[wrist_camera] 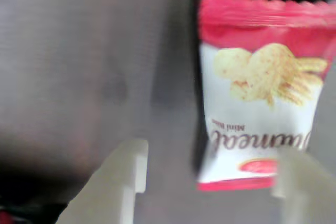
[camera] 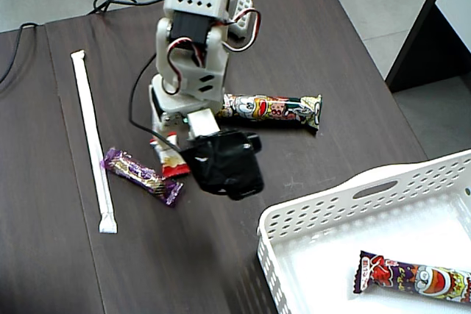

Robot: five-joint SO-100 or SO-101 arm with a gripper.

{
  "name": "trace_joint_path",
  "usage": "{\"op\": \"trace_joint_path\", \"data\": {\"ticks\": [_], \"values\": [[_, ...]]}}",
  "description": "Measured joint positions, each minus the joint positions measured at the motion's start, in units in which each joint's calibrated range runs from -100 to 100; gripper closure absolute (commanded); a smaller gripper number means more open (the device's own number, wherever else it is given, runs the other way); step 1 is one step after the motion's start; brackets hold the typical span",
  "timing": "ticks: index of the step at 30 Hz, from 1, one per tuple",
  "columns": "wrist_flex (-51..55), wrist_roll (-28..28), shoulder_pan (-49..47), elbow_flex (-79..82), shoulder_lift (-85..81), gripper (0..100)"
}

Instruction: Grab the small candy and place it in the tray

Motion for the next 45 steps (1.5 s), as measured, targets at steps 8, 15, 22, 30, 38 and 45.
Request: {"op": "trace_joint_path", "data": {"ticks": [8, 15, 22, 30, 38, 45], "values": [[0.09, 0.0, 0.37, -0.44, 0.17, 81], [4.1, 2.1, 0.9, -6.85, 0.17, 80], [5.2, 6.13, 2.92, -8.27, 0.25, 80], [5.2, 7.16, 2.47, -8.36, 6.42, 80], [5.2, 7.16, 2.77, -8.36, 9.43, 80], [3.75, 7.52, 2.77, -10.76, 11.6, 81]]}}
